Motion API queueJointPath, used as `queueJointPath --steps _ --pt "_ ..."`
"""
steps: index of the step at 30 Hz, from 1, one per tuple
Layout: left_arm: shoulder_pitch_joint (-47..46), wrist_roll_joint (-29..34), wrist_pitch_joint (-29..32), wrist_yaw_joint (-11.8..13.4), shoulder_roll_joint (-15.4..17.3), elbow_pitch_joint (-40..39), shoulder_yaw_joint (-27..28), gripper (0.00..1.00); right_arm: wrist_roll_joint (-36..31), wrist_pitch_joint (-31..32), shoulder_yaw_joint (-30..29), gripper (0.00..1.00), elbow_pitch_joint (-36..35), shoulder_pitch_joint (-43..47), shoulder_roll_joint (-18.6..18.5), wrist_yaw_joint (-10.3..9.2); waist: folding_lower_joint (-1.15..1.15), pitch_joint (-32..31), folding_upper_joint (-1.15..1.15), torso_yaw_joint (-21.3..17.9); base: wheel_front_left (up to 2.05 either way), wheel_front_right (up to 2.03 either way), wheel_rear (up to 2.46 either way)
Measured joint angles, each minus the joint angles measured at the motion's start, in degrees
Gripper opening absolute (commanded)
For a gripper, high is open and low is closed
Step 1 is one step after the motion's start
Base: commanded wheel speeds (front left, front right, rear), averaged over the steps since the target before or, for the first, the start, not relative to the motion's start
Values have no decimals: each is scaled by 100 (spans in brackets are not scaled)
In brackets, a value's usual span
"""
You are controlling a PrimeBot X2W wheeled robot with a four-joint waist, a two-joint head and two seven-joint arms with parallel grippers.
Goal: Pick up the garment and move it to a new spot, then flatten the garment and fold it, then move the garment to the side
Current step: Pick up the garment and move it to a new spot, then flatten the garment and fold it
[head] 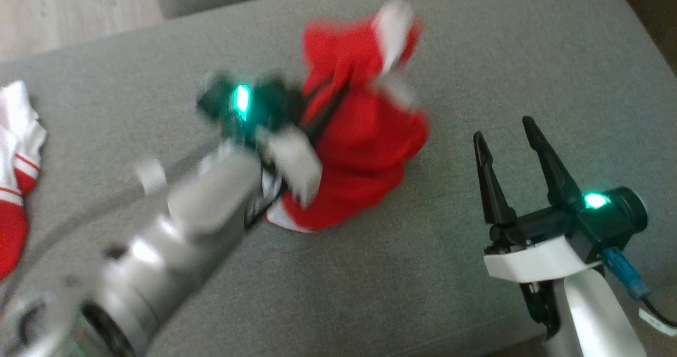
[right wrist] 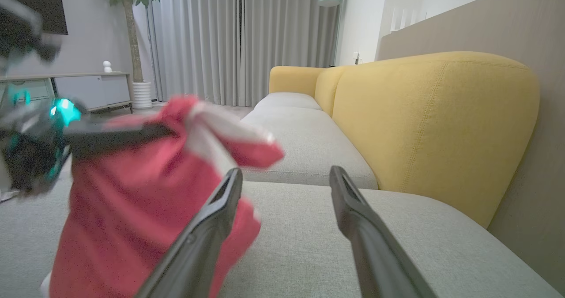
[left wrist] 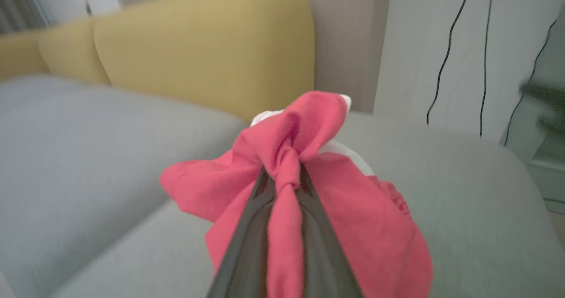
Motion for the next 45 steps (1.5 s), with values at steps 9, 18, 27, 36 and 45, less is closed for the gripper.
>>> queueJointPath --steps 9,18,27,36,45 --pt "1473 12 -398 435 -515 543 834 100 42 0 -120 100 88 -124 3 0 -1 308 0 38 0 0 0" --pt "2944 1348 -409 1082 -488 -1147 2527 100 213 0 -433 100 376 298 18 0 -3 -313 0 447 0 0 0" --pt "5163 2472 -409 1250 -508 -2598 4385 100 445 1 -693 100 632 979 37 0 -4 -1074 0 1012 0 0 0" --pt "6386 3403 -416 1287 -595 -3290 5175 100 354 14 -672 100 727 1363 47 0 -3 -1499 0 1261 0 0 0" --pt "6862 3578 -416 1096 -727 -3231 5476 100 243 25 -634 100 720 1468 56 0 -2 -1632 0 1303 0 0 0"
